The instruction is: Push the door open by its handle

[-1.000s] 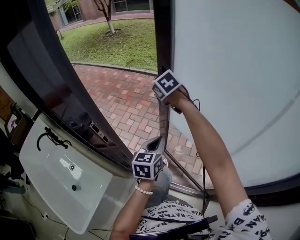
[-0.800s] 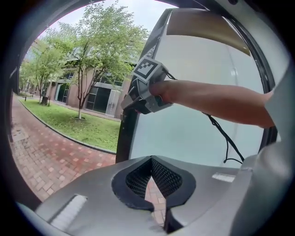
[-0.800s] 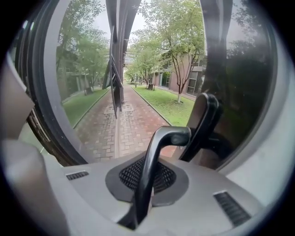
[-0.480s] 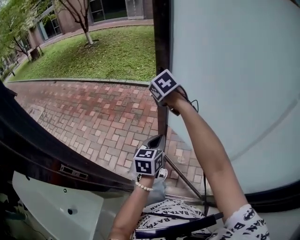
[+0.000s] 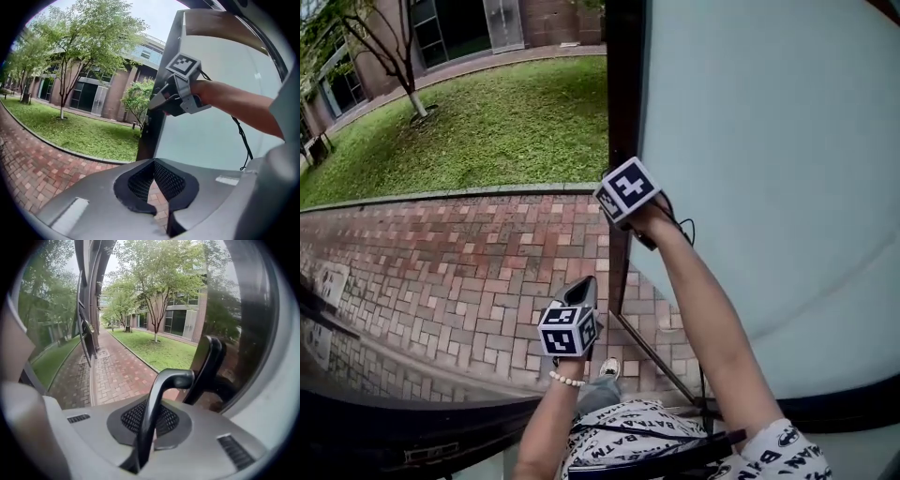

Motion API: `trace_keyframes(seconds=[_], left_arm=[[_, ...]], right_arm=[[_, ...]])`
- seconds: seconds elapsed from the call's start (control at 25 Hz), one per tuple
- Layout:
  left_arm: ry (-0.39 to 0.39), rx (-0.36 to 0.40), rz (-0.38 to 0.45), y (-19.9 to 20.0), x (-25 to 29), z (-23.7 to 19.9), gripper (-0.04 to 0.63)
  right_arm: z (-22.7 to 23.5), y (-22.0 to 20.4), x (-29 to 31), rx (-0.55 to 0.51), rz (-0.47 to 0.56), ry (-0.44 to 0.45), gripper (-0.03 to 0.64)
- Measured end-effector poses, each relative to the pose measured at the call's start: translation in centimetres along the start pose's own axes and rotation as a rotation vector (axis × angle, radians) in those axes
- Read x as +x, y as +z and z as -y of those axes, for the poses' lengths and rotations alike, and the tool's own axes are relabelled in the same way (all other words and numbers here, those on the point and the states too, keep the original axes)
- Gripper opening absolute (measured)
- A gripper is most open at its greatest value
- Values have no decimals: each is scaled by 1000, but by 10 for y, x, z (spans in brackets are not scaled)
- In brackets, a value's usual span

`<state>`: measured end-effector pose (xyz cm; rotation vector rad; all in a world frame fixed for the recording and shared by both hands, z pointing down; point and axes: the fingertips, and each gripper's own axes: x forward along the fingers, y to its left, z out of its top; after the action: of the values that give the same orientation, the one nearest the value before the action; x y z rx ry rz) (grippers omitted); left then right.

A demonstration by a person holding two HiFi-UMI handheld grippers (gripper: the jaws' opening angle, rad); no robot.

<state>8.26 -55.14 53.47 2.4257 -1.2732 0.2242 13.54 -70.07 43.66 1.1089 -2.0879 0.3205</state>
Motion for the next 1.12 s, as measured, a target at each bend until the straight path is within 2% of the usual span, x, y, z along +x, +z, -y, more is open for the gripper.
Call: trace_keyframes(seconds=[0.4, 0.68, 0.8, 1.12], left_arm=[[-96, 27, -52, 18, 72, -4, -9], [-168, 61, -100, 14, 109, -7, -9], [-178, 71, -111, 17, 124, -8, -9], [-204, 78, -126, 22, 151, -6, -9]], right_arm=[[140, -31, -10, 184, 11, -99, 9], [225, -64, -32, 276, 13, -213, 9], [265, -78, -42, 306, 2, -268, 9], [348, -118, -69, 417, 21, -342, 9]])
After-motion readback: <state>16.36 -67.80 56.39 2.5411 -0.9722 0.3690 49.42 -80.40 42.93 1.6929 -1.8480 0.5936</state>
